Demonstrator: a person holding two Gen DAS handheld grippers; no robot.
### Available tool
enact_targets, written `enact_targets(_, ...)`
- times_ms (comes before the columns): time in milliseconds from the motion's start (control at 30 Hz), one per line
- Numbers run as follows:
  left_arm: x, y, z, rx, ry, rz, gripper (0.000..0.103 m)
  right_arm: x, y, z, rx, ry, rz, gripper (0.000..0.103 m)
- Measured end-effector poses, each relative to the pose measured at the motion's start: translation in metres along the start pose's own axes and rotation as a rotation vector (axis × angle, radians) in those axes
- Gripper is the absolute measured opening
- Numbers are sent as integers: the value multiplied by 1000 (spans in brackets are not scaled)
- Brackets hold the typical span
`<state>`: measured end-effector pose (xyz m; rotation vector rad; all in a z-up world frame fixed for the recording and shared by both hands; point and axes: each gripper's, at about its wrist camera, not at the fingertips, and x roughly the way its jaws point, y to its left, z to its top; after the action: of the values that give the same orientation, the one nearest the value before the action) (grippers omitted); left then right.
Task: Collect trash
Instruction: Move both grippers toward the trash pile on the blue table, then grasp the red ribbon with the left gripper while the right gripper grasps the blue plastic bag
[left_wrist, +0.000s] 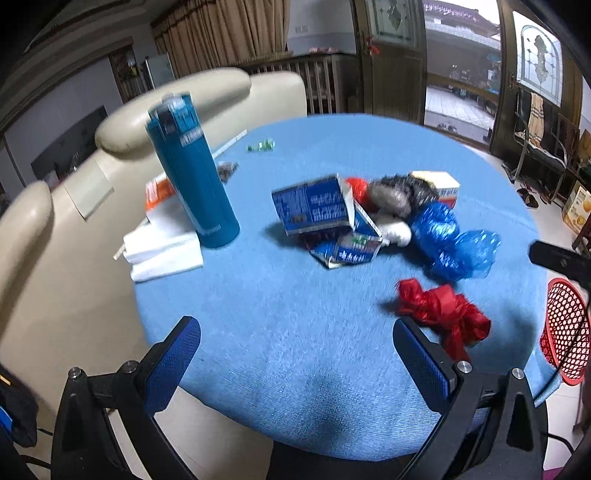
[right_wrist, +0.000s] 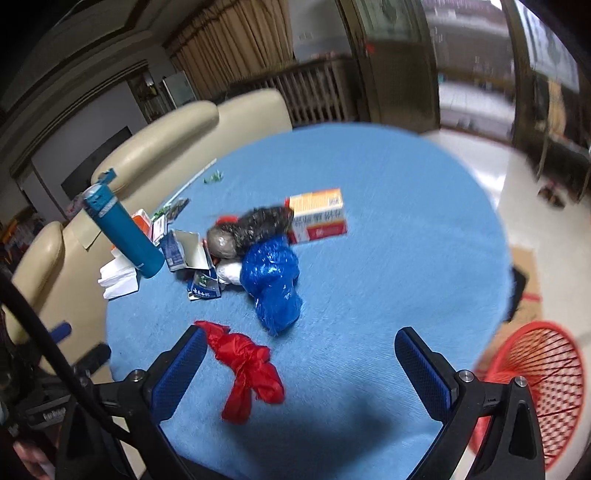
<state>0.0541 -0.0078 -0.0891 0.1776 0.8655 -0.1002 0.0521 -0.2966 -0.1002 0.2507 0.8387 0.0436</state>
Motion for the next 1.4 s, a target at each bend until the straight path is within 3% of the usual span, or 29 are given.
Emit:
enact_targets(233,25,1,-1,-28,68,-37,103,72,16,26,20,116,118,92)
enact_targets(333,27,-2,-1,-26,80,-58,103,104,28,38,-5,157,146,83)
enact_targets(367,27,-3,0,-26,81,-71,103,113,30,38,-16,178,150,76)
enact_targets(400,28,-3,0,-25,81,-79,103,123,31,39,-33,208,144,62)
enact_targets(467,29,-4,2,-23,84,-103,103,136,31,37,-44,248,146,56)
enact_targets(633,34,-12,6,-14,129,-214,103,120,23,37,-43,214,172,53)
enact_targets(900,59,-60,25,31,209,-387,103,45,-34,20,49,140,201,53)
enact_targets(1067,83,-86,30,25,266,-417,103,6,-65,0,89,88,153,53)
enact_targets(1133,87,-93,31,28,268,-407,96,-8,-81,-7,110,70,142,53)
enact_targets(1200,92,-101,30,40,282,-424,73,-21,-94,-13,134,48,131,53)
enact_targets(1267,98,-108,28,52,300,-422,58,-28,-103,-18,149,32,119,53)
enact_targets(1333,100,-112,26,56,299,-418,55,-37,-113,-23,163,17,101,53)
enact_targets(1400,97,-118,27,62,288,-421,46,-42,-123,-26,178,5,94,53)
